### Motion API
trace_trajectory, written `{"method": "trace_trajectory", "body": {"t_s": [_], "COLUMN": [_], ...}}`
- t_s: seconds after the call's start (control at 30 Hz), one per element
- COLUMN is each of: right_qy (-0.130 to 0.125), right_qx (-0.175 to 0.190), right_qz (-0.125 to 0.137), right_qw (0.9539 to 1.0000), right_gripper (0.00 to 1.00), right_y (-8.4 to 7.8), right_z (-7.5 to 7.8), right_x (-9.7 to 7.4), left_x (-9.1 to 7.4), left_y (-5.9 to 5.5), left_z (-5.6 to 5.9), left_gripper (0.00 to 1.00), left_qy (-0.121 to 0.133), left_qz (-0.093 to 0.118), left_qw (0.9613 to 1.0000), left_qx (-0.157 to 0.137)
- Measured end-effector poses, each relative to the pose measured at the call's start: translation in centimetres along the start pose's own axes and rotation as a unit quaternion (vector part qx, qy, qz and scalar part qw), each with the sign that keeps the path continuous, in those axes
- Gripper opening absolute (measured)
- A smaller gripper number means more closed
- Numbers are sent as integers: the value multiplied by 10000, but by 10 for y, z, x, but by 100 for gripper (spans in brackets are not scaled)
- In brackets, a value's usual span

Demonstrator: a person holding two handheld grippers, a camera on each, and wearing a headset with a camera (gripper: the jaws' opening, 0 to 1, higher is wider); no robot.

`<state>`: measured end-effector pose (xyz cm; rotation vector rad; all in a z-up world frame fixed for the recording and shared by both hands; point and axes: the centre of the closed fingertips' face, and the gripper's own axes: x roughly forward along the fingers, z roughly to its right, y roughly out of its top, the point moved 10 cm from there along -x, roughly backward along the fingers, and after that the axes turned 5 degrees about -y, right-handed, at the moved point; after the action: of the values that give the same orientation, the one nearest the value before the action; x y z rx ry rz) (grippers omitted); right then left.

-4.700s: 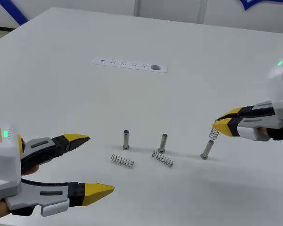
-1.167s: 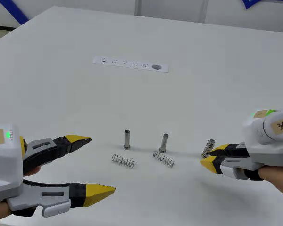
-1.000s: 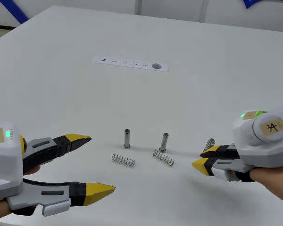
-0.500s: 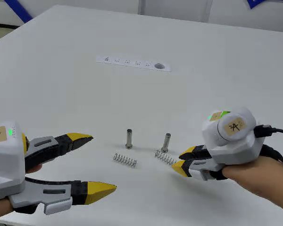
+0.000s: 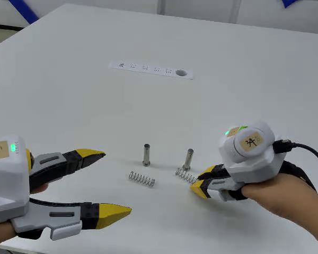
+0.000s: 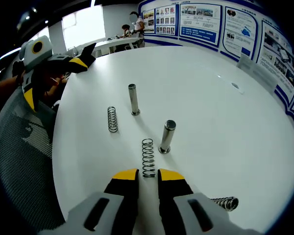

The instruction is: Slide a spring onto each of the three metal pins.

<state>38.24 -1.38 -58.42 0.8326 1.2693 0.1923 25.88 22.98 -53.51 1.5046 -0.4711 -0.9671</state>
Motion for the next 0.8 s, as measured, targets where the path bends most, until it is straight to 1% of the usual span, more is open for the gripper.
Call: {"method": "trace_trajectory", "body": {"t_s": [0.3,0.4,0.67,0.8], "right_qy": [-17,-22,-112,-157], "right_qx": [-69,-69,-254,-290], "right_qz": [-48,-72,-7,46], "right_qw": [10000,9999,9996,9994], "right_gripper": [12,12,11,11], "right_y": [-2,-2,9,17], "right_z": [0,0,-1,-1], "right_x": [1,-1,-14,-21], "left_x": [0,0,0,0], "left_y": [0,0,0,0], "left_z": [0,0,0,0], "left_gripper": [71,70,70,70], "left_qy": [3,1,-10,-9], "left_qz": [-17,-26,-23,-14], "left_qw": [10000,10000,10000,10000], "left_qx": [-2,1,6,7]}}
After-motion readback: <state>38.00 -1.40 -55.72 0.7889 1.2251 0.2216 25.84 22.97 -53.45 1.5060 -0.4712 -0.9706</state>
